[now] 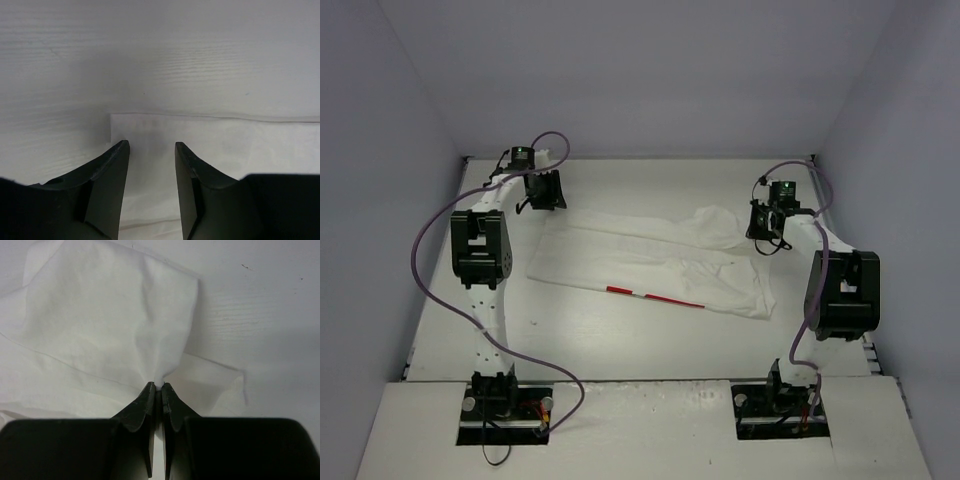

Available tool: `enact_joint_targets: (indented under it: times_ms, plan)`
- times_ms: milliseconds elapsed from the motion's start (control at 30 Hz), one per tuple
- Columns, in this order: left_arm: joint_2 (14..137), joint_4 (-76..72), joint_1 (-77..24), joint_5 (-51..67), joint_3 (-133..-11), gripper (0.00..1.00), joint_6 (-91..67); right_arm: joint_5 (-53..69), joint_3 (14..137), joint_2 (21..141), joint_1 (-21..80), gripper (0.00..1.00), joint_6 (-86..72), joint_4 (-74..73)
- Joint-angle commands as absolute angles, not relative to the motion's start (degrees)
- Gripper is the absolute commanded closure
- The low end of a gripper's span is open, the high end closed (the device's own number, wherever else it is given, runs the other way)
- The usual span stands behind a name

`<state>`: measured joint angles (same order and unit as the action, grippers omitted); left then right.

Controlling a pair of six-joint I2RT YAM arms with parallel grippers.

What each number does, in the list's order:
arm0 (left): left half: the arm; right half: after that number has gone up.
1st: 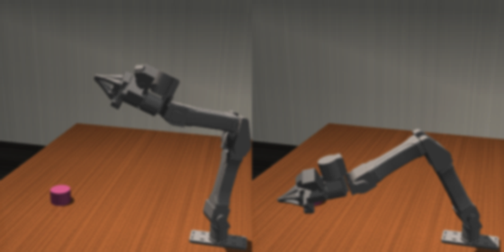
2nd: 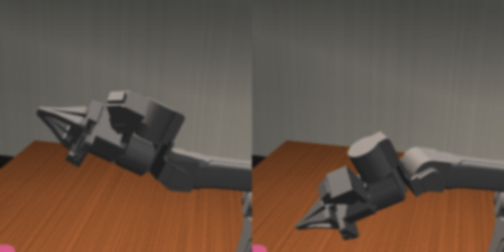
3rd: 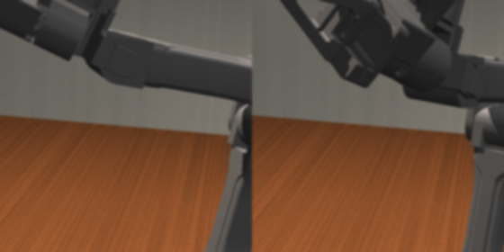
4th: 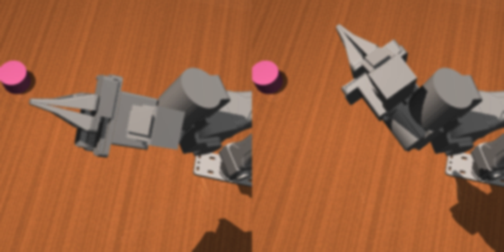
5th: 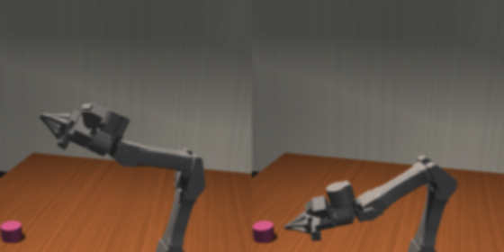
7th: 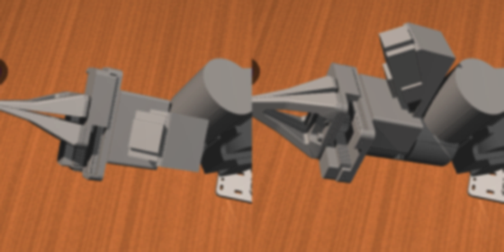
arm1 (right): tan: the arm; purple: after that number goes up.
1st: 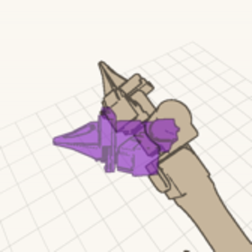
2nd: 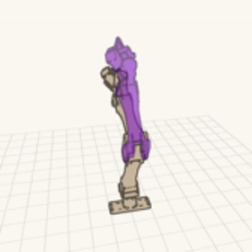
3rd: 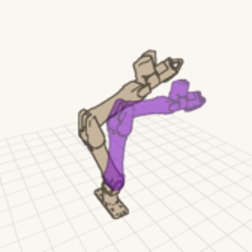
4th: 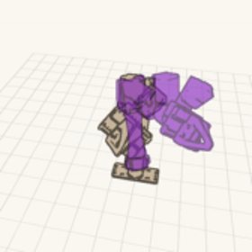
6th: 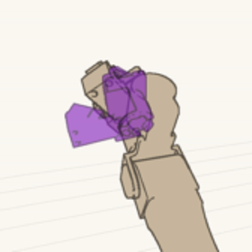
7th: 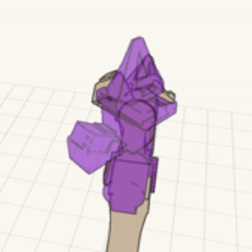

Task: Fold and stack the t-shirts
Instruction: Fold the other side of the tshirt into a rectangle

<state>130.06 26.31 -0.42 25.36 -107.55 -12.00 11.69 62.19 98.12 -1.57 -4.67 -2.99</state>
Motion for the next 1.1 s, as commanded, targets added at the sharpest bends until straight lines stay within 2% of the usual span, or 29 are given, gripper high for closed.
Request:
enact_joint_targets:
  times_ms: [0, 267, 633, 733, 800, 1067]
  plan:
    - [127.7, 27.9, -1.5, 19.7, -110.9, 0.63, -10.8, 11.6, 64.9, 98.0, -0.8, 1.00, -4.3, -0.8]
    - [126.0, 27.9, -2.5, 12.1, -111.5, 0.63, -7.7, 11.9, 64.7, 98.3, -0.4, 1.00, -4.0, -0.6]
    - [128.0, 29.4, -3.0, 14.5, -113.2, 0.64, -6.4, 11.6, 65.0, 98.6, -0.4, 1.00, -3.8, -0.6]
    - [128.2, 29.5, -3.4, 14.3, -113.5, 0.72, -6.0, 11.7, 64.9, 98.6, -0.4, 1.00, -3.8, -0.6]
    - [128.6, 29.6, -3.6, 14.3, -113.6, 0.74, -6.0, 11.7, 64.9, 98.7, -0.4, 1.00, -3.9, -0.6]
    - [130.2, 31.7, -3.8, 12.3, -115.3, 0.72, -6.2, 11.9, 64.6, 98.5, -0.4, 1.00, -3.8, -0.6]
